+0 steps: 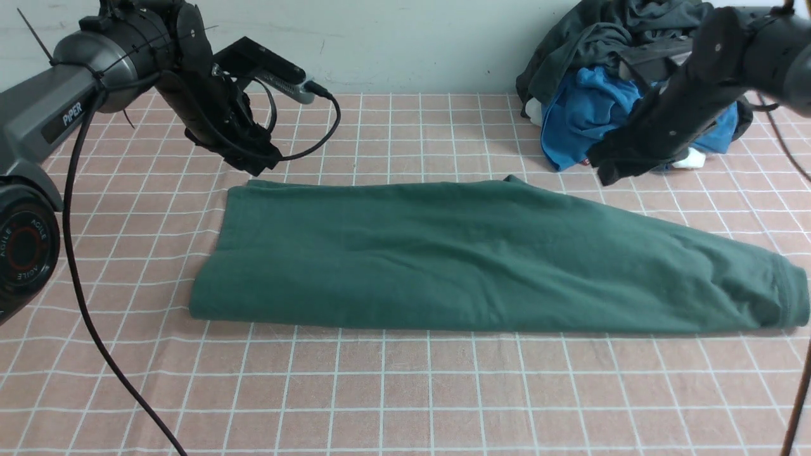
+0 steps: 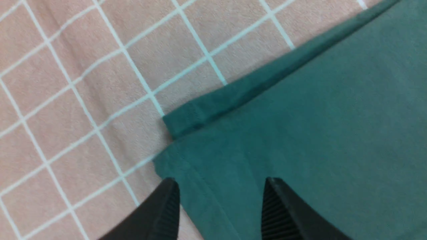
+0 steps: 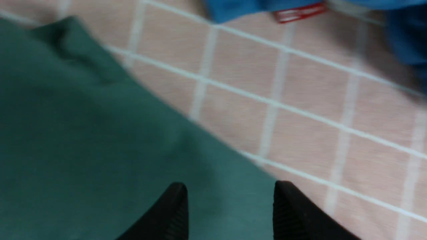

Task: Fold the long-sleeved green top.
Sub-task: Use both arms to drag the lower edge of the fabric forward and fold it over the upper edge, then use the right arm to clamp the right edge of the fabric

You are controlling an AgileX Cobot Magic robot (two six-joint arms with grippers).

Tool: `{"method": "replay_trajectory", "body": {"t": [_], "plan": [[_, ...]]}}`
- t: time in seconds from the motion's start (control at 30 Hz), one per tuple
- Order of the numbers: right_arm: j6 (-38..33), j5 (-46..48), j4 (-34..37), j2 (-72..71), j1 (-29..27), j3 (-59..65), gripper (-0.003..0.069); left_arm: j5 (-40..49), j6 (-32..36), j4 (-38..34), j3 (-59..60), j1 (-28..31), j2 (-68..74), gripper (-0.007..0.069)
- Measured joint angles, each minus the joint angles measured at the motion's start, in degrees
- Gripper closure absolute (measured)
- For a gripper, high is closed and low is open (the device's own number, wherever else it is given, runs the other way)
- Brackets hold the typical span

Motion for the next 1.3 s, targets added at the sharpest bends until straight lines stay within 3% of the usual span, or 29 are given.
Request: {"method": "replay_trajectory", "body": {"t": [0.13,0.37,0.77,1.13,1.3], "plan": [[-5.94,-1.02,7.33,2.17,4.55,0.00,0.0377,6.38,-0.16,-0.48,0.00,-2.00,-0.58,0.0401],[-7.12,-3.40,7.47,4.43,6.47,0.00,0.0466,12.72,-0.86,-1.73,0.66,-4.38,-1.16,0.0607],[-4.23,11.47,3.84,-4.16,-1.80,1.87,0.0559,13.05,-3.18,-3.55,16.72,-4.38,-5.92,0.0628],[-4.28,6.33,2.57,-20.43,-5.35,24.35,0.0648,11.10,-3.18,-2.75,25.39,-4.38,-6.73,0.0628],[-3.39,-0.15,0.89,-20.94,-11.02,33.04,0.0654,10.60,-3.18,-2.75,25.62,-4.38,-6.80,0.0628]]}}
